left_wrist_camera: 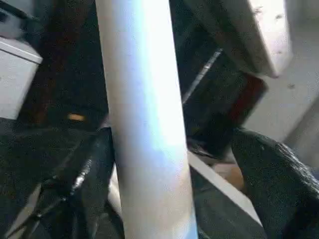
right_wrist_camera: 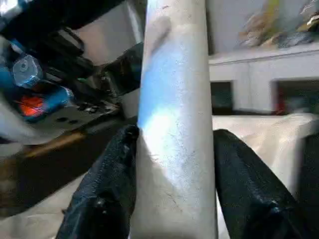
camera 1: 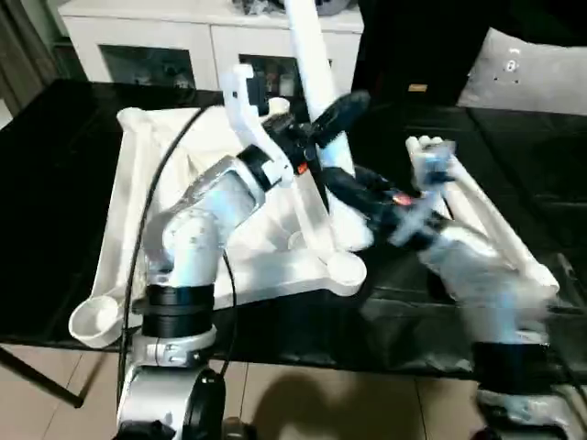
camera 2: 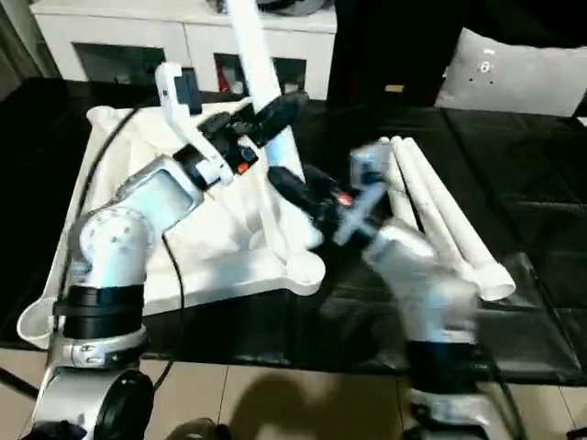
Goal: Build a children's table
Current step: Pick table leg
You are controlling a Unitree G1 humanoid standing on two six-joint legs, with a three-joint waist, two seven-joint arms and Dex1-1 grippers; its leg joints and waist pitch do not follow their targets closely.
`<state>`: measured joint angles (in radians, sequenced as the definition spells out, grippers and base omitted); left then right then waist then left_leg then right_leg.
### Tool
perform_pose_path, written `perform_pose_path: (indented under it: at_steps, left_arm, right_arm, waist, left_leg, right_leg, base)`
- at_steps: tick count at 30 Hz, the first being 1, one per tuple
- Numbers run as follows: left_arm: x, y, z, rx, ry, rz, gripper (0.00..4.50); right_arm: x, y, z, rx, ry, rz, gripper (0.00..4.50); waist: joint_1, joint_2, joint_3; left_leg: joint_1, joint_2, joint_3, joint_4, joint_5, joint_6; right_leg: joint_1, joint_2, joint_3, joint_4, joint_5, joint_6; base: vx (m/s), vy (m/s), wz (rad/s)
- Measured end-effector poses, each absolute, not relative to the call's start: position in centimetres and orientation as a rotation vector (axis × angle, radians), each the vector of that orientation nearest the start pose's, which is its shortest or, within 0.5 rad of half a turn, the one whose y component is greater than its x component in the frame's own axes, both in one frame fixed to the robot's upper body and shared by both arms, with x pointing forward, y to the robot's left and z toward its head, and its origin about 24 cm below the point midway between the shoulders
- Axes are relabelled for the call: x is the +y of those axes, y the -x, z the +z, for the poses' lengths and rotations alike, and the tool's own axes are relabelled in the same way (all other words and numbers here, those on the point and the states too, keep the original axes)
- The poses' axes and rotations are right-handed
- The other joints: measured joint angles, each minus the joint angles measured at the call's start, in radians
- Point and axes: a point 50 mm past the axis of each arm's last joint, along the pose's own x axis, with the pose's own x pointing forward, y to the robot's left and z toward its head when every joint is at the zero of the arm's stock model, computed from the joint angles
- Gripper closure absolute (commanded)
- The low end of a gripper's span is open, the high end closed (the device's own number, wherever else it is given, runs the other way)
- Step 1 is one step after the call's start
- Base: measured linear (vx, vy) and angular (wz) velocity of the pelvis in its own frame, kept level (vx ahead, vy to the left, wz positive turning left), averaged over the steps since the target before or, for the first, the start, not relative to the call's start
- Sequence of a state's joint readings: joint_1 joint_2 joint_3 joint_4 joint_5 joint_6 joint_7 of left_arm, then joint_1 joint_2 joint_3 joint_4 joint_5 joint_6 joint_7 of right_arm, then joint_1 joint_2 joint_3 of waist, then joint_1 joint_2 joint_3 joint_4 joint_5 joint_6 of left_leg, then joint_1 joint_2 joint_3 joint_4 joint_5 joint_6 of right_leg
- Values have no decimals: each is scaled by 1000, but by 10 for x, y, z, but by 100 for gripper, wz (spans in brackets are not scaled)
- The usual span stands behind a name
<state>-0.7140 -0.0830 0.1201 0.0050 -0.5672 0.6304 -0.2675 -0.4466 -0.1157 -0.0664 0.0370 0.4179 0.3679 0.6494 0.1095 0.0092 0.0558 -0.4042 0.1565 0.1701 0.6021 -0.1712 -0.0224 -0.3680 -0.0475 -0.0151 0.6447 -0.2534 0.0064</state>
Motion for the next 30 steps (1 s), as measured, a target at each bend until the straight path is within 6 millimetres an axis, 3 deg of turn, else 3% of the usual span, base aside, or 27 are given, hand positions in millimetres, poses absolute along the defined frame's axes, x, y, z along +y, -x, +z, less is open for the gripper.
perform_pose_path:
  at_steps: [5,18,20,30]
  left_arm:
    - [58,-338,197,-101,487,-608,103]
    - [52,-337,195,-104,484,-618,193]
    - [52,-337,196,-106,485,-618,227]
    - [51,-337,195,-103,488,-623,263]
  right_arm:
    - [-112,-320,140,-179,-210,746,262]
    - [-99,-318,135,-223,-138,794,262]
    - [-99,-318,136,-226,-137,793,262]
    - [-98,-319,133,-232,-134,788,262]
  waist:
    - [0,0,0]
    - [-9,-1,0]
    - [-10,-1,0]
    - [-17,-1,1]
  left_leg:
    - [0,0,0,0,0,0]
    - [0,0,1,0,0,1]
    - [0,0,1,0,0,1]
    - [-1,0,1,0,0,2]
  right_leg:
    - [0,0,0,0,0,0]
    - [0,-1,0,0,1,1]
    - [0,-1,0,0,1,1]
    - [0,-1,0,0,1,1]
  base:
    - [0,0,0]
    - [0,0,0]
    - [0,0,0]
    - [0,0,0]
